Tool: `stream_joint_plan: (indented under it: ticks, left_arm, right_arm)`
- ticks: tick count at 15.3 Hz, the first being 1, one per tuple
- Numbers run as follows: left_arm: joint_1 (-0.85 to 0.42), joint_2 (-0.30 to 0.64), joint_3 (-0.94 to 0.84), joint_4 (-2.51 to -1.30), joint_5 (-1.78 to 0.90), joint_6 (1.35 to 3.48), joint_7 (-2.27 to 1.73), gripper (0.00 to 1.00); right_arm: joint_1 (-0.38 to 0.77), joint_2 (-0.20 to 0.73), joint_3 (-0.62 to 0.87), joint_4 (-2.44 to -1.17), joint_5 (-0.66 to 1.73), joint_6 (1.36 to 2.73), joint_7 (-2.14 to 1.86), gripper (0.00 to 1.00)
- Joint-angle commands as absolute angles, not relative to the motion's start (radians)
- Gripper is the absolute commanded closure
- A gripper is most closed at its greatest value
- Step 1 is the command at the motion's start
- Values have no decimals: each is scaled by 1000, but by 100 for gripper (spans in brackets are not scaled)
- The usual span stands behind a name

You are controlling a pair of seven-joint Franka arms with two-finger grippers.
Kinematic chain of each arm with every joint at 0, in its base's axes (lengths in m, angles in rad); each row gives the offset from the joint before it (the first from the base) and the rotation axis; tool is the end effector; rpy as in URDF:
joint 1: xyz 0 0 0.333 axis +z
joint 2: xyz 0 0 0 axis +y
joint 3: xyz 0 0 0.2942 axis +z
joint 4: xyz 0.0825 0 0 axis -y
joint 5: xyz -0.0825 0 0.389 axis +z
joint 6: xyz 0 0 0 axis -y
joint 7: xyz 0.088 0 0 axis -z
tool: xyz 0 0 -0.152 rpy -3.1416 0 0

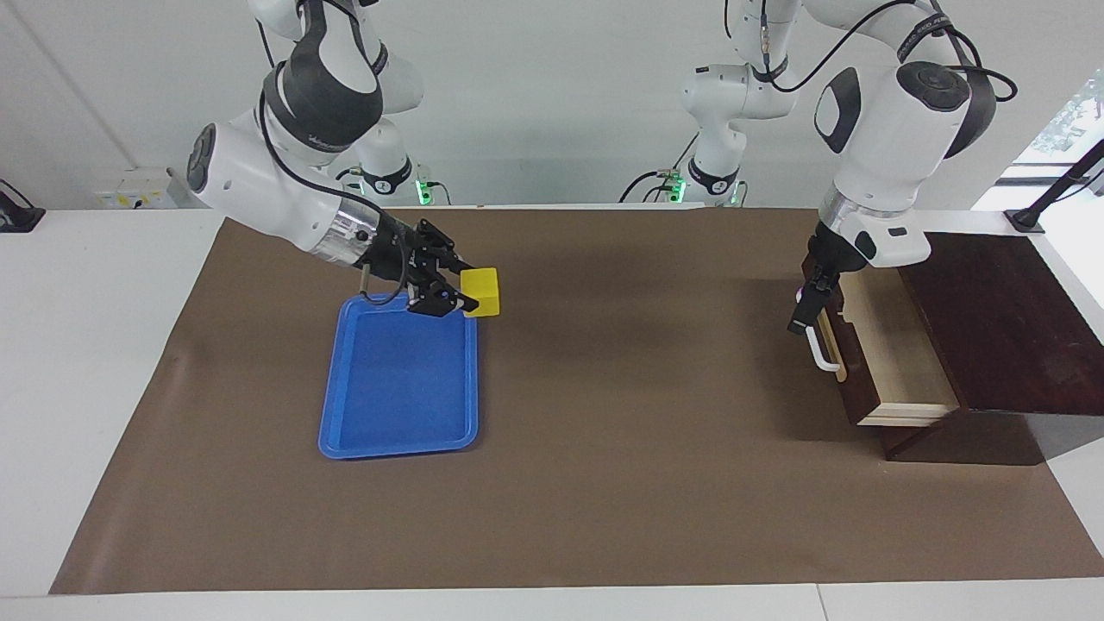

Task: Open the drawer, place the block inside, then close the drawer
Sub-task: 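Carry the cube toward the left gripper while the left gripper approaches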

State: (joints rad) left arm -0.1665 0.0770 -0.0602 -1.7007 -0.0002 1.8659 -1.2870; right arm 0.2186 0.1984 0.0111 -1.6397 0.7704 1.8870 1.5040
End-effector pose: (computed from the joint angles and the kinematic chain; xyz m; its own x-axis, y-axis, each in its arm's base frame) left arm 0.5883 -0.1349 0.4772 0.4874 0.8730 0.0201 0.8691 -0.4872 0.0861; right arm 0.6046 0.2247 0.4666 0.0505 -0.7368 -0.6742 -0.9981 -0.0604 -0.0087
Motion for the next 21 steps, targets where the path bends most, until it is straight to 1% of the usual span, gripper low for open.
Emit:
stream_joint_plan:
  ticks: [1,4,7,8,10,12,14,16,19,21]
  left_arm:
    - [-181,75,-52,-1640,-12,1786,-1467,0]
    - [-181,78,-54,-1628,-14,1766,-1700,0]
    - [-227,81,-52,-1623,-5,1798,-1905,0]
    - [-241,83,-54,-1617,-8,1796,-1933,0]
    - [-282,86,-54,-1592,-17,1757,-1936,0]
    - [-319,127,-54,-1530,-37,1676,-1943,0]
    - [-376,202,-51,-1427,-40,1606,-1994,0]
    - [-426,262,-51,-1352,-38,1586,-2055,0]
    - [-483,296,-51,-1306,-40,1589,-2112,0]
    - [-506,307,-49,-1301,-38,1603,-2146,0]
  right_arm:
    - [276,199,11,-1658,765,1969,1561,100]
    - [328,215,12,-1661,769,2045,1608,100]
    - [403,216,14,-1680,772,2152,1675,100]
    - [420,216,14,-1690,773,2178,1684,100]
    - [426,216,14,-1694,807,2187,1686,100]
    - [429,216,18,-1694,810,2187,1686,100]
    - [460,230,18,-1686,814,2189,1687,100]
    - [482,244,18,-1680,819,2204,1687,100]
    - [486,248,18,-1672,839,2232,1716,100]
    - [492,262,18,-1649,854,2238,1735,100]
